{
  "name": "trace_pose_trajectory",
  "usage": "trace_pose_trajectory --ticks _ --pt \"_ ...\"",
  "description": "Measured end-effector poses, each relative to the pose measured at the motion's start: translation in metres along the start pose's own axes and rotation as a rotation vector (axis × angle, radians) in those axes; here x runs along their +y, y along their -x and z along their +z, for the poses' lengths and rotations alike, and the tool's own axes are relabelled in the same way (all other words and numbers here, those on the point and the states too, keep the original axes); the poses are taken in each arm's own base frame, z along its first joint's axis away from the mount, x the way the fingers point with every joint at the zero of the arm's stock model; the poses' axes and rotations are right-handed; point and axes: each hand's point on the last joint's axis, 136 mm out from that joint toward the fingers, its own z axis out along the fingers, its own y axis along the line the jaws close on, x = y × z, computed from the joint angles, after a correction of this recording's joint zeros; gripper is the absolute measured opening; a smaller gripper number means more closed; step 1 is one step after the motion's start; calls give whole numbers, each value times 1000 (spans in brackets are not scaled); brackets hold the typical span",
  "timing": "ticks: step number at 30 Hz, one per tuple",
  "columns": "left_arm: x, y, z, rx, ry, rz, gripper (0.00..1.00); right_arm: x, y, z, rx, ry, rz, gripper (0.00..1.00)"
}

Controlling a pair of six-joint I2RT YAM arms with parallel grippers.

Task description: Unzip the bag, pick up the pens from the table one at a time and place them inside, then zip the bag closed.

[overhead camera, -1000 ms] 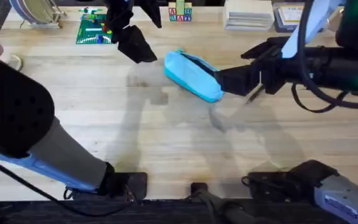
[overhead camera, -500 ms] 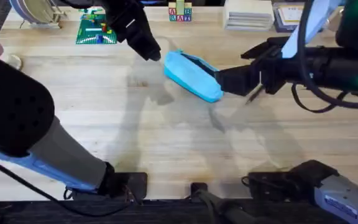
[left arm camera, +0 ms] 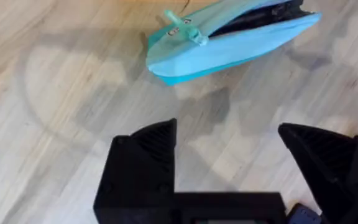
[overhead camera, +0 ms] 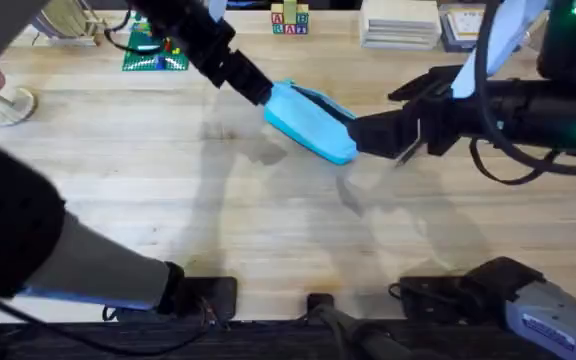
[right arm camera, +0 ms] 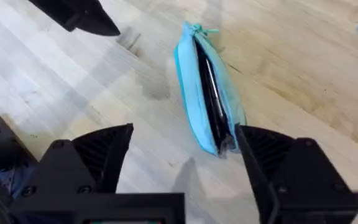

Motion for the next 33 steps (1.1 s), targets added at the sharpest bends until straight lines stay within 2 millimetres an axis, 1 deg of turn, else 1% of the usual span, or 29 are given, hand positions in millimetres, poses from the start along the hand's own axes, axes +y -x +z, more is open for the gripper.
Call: trace_pose_trajectory --ticks 2,3,4,5,7,11,12,15,23,25,29,33 --pt "-7 -7 0 -6 6 -14 999 0 -1 0 2 0 -2 975" --pt "-10 -10 -2 -9 8 -18 999 0 -1 0 5 0 -2 933" --pt "-14 -12 -4 -13 12 -25 999 0 -2 0 9 0 -6 863" --pt "-17 -14 -7 -16 18 -32 999 0 -3 0 13 1 -8 762" --pt "-21 -17 -15 -26 44 -46 999 0 -4 0 16 0 -18 514" --pt "-25 -21 -28 -45 104 -72 999 0 -4 0 17 0 -40 75" --pt "-27 -22 -31 -50 115 -78 999 0 -4 0 17 0 -47 45" --pt "-33 -28 -35 -57 132 -94 999 0 -5 0 21 1 -80 32" --pt "-47 -47 -34 -67 150 -140 999 0 -5 0 22 2 -214 30" --pt "-52 -51 -36 -79 158 -145 999 -1 -8 2 36 5 -243 30" --pt "-59 -58 -43 -99 188 -156 999 -6 -24 17 121 20 -263 30" --pt "-58 -67 -54 -127 235 -187 998 -13 -40 36 206 34 -256 29"
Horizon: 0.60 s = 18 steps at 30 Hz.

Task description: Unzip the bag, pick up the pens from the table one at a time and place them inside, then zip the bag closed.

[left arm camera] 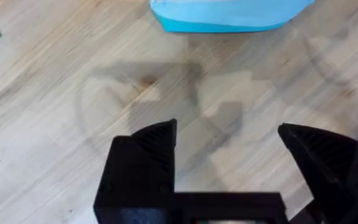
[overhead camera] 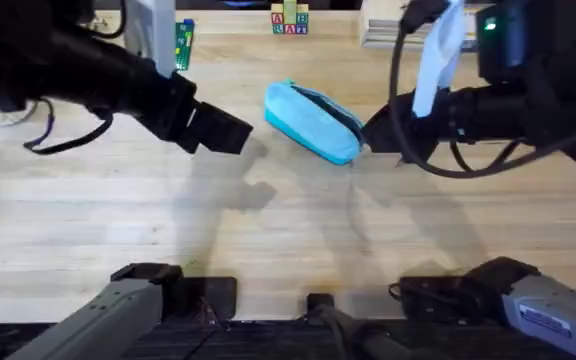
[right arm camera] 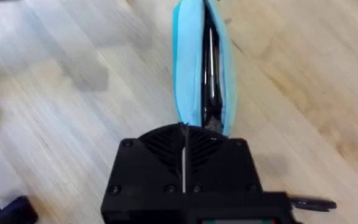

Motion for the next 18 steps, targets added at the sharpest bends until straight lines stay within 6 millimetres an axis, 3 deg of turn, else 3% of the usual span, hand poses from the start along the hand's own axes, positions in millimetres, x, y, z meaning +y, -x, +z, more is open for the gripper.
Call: trace_pose_trajectory --ticks 7,18 --pt "8 -8 -8 -8 32 -51 996 -5 -11 24 66 24 13 29" --pt "8 -9 -8 -5 31 -53 995 -24 -17 40 111 -43 -1 30"
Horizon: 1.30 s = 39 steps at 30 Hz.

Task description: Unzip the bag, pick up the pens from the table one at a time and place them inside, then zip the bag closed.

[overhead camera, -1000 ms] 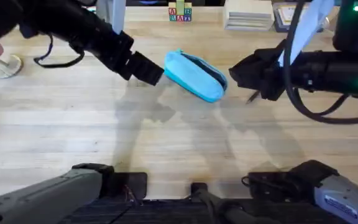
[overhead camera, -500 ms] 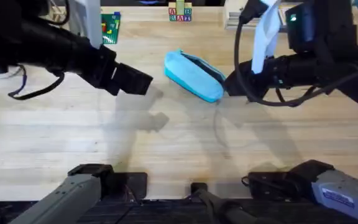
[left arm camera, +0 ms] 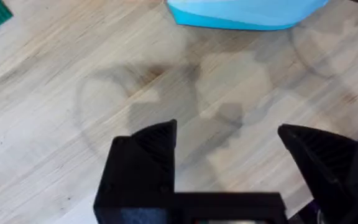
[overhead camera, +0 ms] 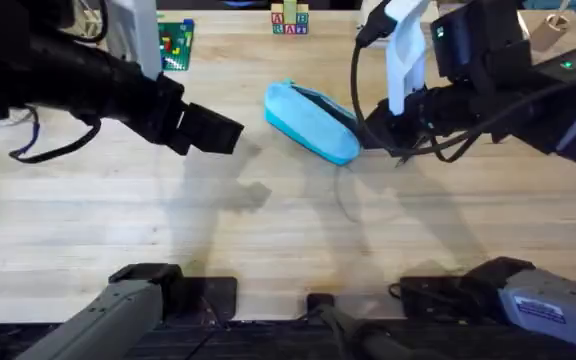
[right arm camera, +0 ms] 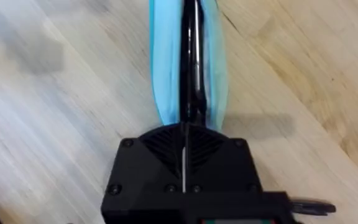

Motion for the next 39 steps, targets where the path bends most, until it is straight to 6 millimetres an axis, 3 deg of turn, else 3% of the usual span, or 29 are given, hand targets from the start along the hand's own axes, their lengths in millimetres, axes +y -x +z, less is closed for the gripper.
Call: trace_pose_trajectory --ticks 7,14,26,28,33,34,39 --pt "0 0 0 0 0 0 995 -4 -5 13 32 2 7 30" --pt "0 1 0 -2 1 1 995 -13 -3 41 38 0 9 30" --pt "5 9 0 -36 19 15 995 -8 -8 49 56 37 18 42" --pt "5 9 0 -37 19 15 995 -8 -8 49 55 41 19 176" --pt "5 9 0 -37 19 15 995 -6 -7 49 49 51 17 890" --pt "5 9 0 -37 19 15 995 -6 -6 49 46 50 9 996" --pt "5 9 0 -36 19 15 995 -6 -6 49 45 51 9 997"
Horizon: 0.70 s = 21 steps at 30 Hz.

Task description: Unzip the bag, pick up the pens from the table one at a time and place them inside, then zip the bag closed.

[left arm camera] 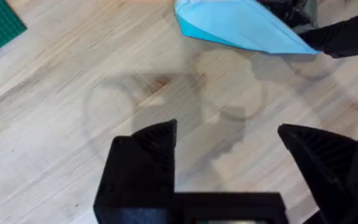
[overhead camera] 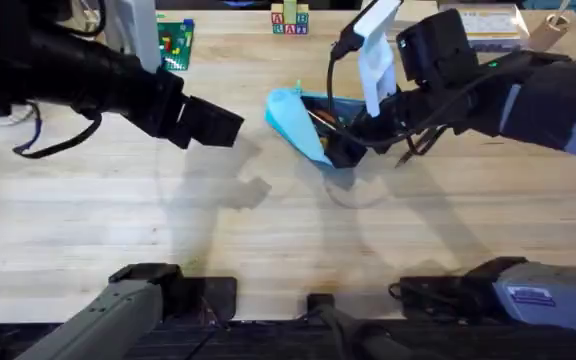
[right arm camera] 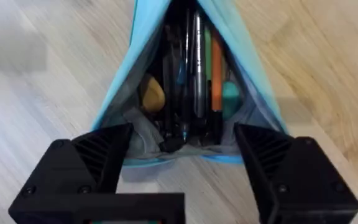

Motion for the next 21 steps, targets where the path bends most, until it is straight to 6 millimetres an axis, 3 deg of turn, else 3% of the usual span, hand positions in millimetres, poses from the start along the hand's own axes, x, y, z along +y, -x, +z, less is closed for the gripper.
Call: trace_pose_trajectory --ticks 11,21 --pt "0 0 0 0 0 0 995 0 6 -7 -26 -9 33 998" --pt "0 0 0 0 0 0 995 3 32 -49 -163 -56 48 998"
